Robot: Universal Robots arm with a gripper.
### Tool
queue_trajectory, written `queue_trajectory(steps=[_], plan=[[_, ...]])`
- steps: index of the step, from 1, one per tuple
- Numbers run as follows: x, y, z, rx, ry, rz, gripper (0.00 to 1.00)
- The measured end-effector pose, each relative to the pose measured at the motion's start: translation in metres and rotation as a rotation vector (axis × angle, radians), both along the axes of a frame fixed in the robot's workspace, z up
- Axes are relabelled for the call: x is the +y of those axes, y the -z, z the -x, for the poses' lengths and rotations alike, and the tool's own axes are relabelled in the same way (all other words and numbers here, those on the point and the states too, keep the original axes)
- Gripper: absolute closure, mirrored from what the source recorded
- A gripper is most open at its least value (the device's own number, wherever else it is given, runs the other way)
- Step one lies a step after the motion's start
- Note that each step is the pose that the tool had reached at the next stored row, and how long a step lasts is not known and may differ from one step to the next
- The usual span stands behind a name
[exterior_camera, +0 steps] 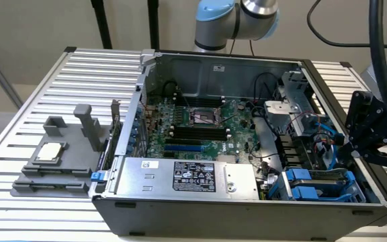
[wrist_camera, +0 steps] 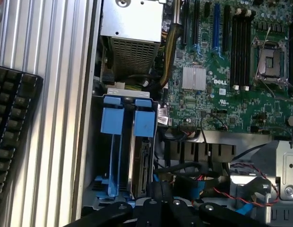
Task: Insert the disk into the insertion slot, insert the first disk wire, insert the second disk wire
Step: 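Insert the first disk wire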
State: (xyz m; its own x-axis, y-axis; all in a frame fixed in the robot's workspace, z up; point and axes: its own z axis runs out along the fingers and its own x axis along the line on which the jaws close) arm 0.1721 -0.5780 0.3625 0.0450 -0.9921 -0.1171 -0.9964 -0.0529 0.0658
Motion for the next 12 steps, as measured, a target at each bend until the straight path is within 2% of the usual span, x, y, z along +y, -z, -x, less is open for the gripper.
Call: queue_trajectory(steps=[3, 6, 8, 9, 12], plan=[[0.008, 0.0052, 0.0, 0.0001, -0.001, 0.0, 0.88], [0.0131, 0.0083, 0.0, 0.0, -0.002, 0.0002, 0.7], [0.0142, 0.0086, 0.0, 0.0014, -0.003, 0.0001, 0.7], [0.0142, 0.0085, 0.0, 0.0031, -0.003, 0.0002, 0.63], [0.0134, 0.0086, 0.002, 0.0065, -0.004, 0.0001, 0.63]])
